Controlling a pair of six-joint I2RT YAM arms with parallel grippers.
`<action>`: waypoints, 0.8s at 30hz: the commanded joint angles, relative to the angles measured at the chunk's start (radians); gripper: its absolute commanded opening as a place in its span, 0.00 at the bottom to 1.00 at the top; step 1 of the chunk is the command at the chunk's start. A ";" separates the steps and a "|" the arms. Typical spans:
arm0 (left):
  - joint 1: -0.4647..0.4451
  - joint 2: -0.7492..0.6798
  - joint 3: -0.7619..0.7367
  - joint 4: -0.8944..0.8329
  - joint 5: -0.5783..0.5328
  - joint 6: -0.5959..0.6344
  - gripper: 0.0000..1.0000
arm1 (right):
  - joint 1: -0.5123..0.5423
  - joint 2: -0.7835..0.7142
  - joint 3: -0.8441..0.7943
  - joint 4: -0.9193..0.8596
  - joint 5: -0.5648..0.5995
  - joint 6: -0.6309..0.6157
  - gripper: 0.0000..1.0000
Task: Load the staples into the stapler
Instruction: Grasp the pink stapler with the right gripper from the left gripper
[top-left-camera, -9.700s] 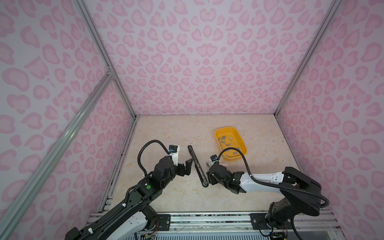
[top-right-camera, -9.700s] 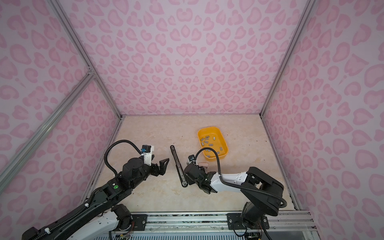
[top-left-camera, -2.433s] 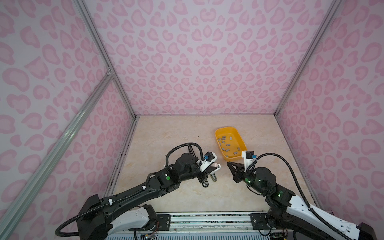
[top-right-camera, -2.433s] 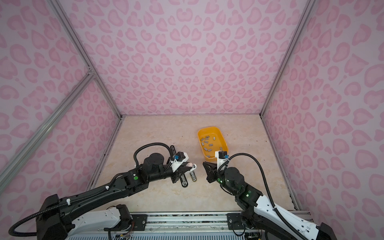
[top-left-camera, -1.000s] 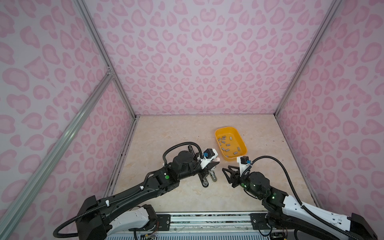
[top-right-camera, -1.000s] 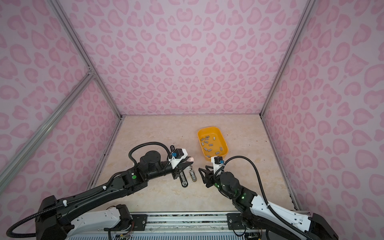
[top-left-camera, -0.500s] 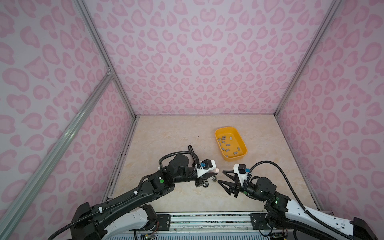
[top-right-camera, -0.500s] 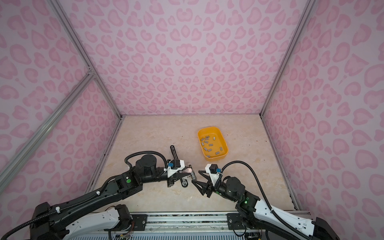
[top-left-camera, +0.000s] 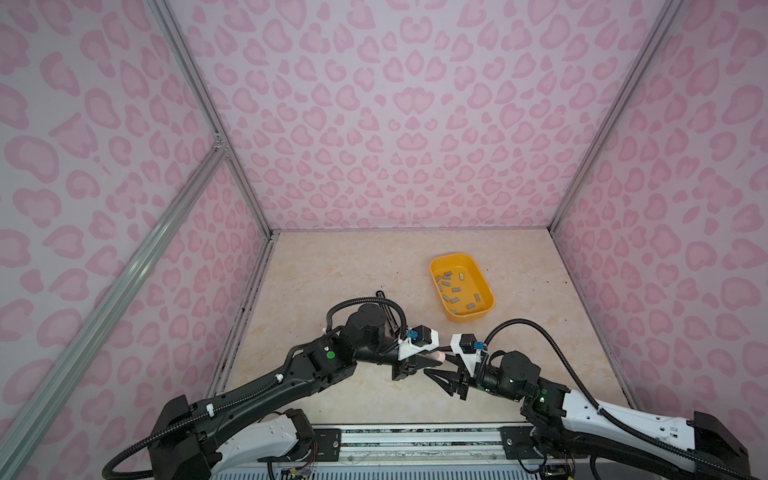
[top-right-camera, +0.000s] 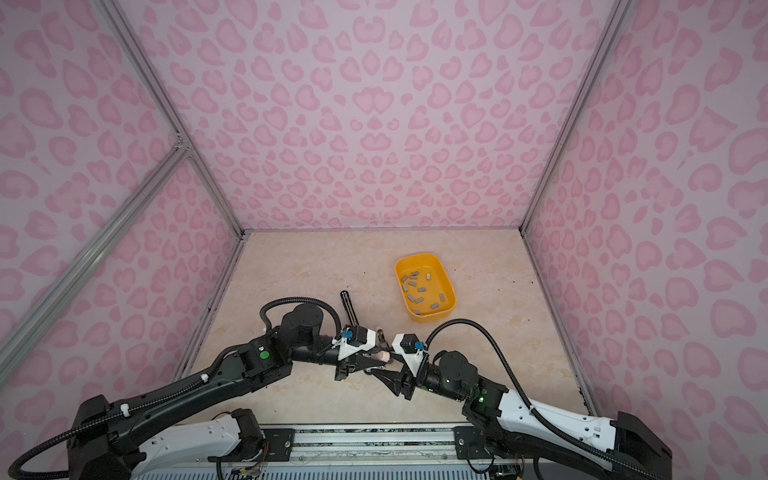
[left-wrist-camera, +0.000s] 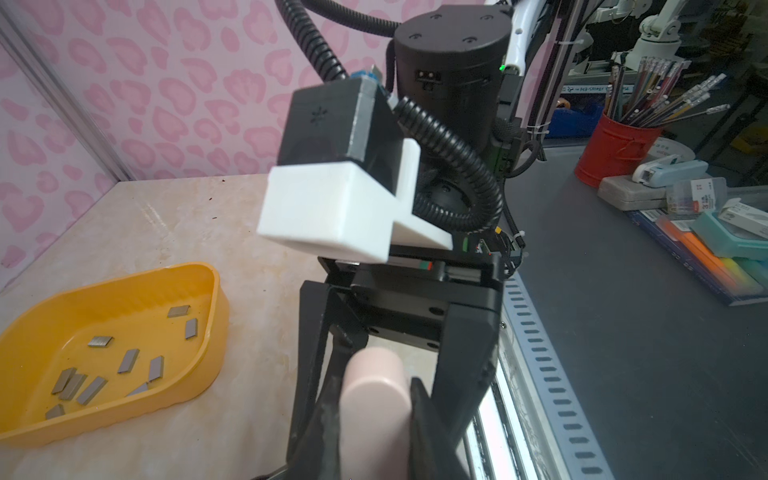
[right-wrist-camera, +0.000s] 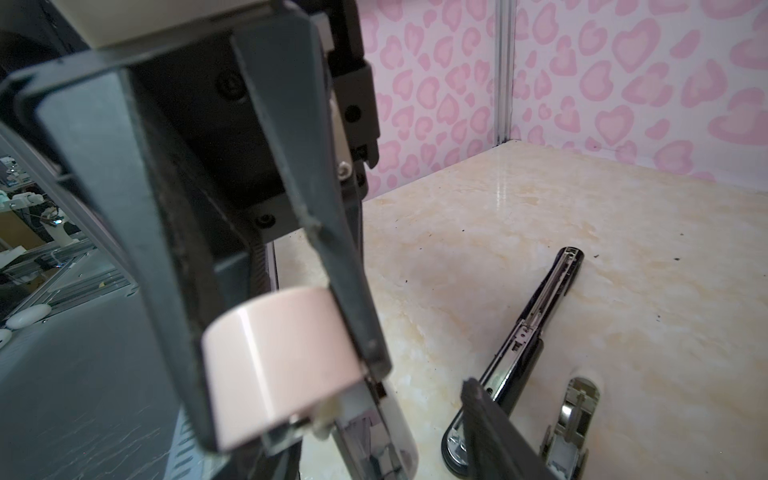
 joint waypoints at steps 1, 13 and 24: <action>0.001 0.000 0.015 0.000 0.063 0.015 0.04 | 0.006 0.010 0.000 0.058 -0.041 -0.018 0.54; 0.001 0.011 0.029 -0.013 0.082 0.017 0.04 | 0.012 0.029 -0.001 0.110 -0.102 -0.024 0.33; 0.000 -0.011 0.002 0.046 -0.034 -0.045 0.43 | 0.014 0.019 0.002 0.075 -0.009 0.001 0.15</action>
